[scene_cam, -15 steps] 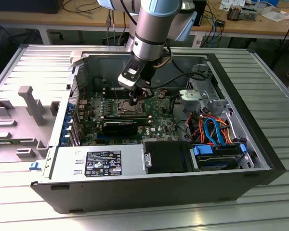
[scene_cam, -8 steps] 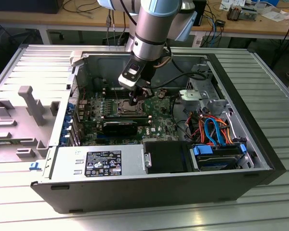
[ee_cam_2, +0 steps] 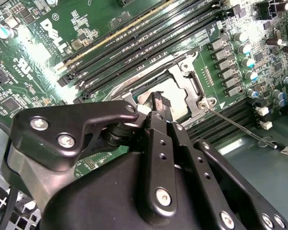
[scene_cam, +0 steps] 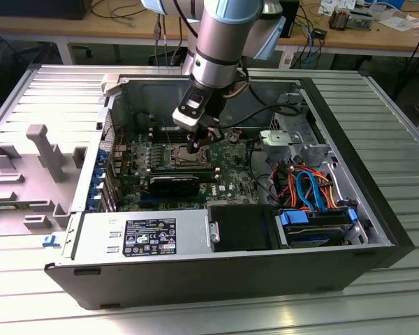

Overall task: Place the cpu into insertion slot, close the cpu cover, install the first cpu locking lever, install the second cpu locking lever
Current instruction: 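Install the first cpu locking lever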

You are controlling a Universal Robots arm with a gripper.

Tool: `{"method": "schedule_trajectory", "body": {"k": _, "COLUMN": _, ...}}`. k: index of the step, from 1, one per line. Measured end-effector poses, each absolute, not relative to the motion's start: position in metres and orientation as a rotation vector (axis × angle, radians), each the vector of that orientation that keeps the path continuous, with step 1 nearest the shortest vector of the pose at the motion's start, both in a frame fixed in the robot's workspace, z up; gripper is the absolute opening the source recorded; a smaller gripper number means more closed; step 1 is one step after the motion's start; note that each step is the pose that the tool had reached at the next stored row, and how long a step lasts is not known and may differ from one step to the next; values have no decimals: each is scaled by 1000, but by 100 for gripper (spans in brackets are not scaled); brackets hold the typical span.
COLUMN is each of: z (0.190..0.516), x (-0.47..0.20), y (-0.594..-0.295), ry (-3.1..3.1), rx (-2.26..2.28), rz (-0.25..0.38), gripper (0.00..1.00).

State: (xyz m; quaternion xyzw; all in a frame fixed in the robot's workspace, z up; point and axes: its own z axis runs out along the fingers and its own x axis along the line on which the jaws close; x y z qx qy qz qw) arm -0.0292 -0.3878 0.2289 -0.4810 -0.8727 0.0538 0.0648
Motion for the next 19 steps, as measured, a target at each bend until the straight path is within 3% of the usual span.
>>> {"method": "schedule_trajectory", "body": {"k": 19, "z": 229, "x": -29, "y": -388, "ry": -2663, "rx": -1402, "rz": 166, "gripper": 11}}
